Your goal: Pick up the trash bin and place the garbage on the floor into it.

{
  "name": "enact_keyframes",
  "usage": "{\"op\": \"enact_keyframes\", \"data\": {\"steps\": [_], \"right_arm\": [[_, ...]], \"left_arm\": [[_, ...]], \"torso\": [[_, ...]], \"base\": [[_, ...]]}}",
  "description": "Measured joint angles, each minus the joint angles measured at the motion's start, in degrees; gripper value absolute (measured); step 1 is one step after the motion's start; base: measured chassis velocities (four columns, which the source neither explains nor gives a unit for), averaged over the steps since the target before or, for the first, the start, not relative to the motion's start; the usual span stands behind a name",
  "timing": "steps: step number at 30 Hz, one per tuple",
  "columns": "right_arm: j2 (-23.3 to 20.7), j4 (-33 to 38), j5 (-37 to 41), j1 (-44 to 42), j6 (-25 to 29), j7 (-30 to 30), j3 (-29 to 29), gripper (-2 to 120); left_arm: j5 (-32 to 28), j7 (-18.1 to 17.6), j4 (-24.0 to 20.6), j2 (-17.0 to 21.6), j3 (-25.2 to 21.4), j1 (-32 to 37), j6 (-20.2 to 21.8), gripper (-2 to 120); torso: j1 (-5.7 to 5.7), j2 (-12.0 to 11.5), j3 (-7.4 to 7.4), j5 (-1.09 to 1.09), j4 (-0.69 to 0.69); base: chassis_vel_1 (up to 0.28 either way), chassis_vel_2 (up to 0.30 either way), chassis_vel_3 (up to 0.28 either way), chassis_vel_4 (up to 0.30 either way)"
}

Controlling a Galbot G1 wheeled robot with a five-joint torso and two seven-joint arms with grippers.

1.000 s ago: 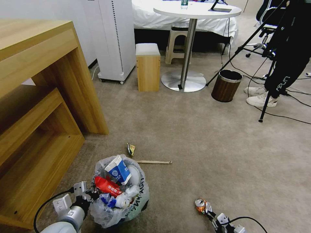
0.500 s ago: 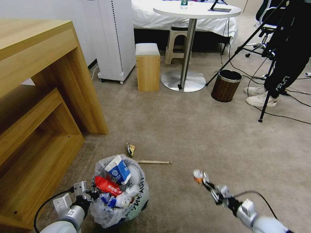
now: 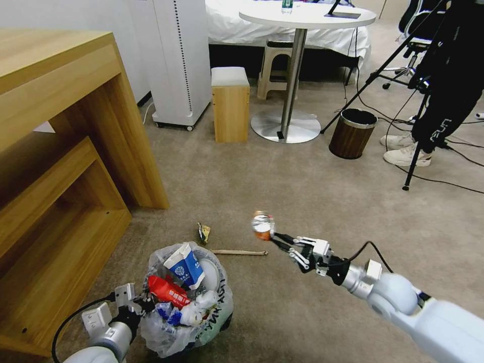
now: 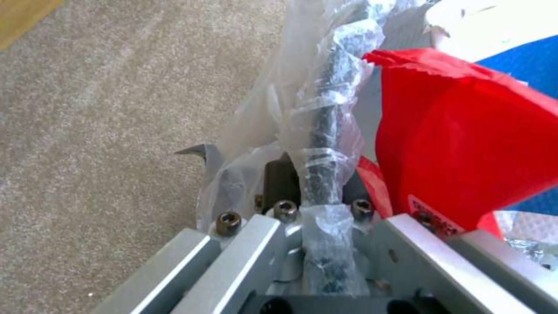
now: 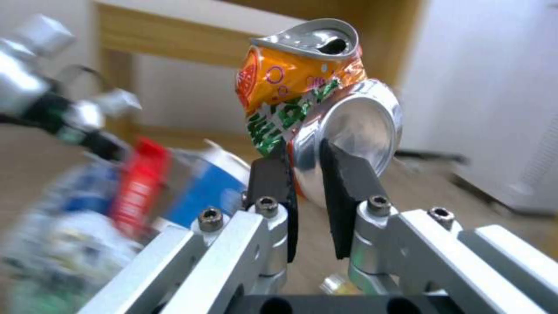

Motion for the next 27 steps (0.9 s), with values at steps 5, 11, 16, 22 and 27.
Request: {"op": "enact_keyframes", "data": {"steps": [5,11,16,22,27], "right_arm": [[0.7,-1.7,1.9,8.5,-0.9,-5.3,-7.3,10],[4.6,-7.5,3.5,18.6,-2.6,-7.4,-18.4,10],[8.2,-10.7,4.9,25.1,-4.3,-7.7,-26.4,10],[13.0,-11.9,9.8,36.4,-7.1,-6.7,-37.7,10],[13.9,-11.5,12.1,41.0,-8.6,-6.2,-44.6,10]], "left_arm": [[0.2,0.0,-0.6,-0.5,0.1,0.0,0.3,0],[0.3,0.0,-1.2,-1.0,0.1,0.4,0.6,0],[0.4,0.0,-2.1,-1.3,0.1,0.8,0.9,0],[0.4,0.0,-2.5,-1.5,-0.1,0.8,1.0,0],[0.4,0.0,-2.8,-1.5,-0.3,0.8,1.0,0]], "torso": [[0.00,0.0,0.00,0.02,-0.02],[0.00,0.0,0.00,0.01,-0.01],[0.00,0.0,0.01,0.02,-0.01],[0.00,0.0,-0.01,-0.02,0.01],[0.00,0.0,-0.01,0.00,0.00]], "base": [[0.000,0.000,0.000,0.000],[0.000,0.000,0.000,0.000],[0.000,0.000,0.000,0.000],[0.000,0.000,0.000,0.000],[0.000,0.000,0.000,0.000]]}}
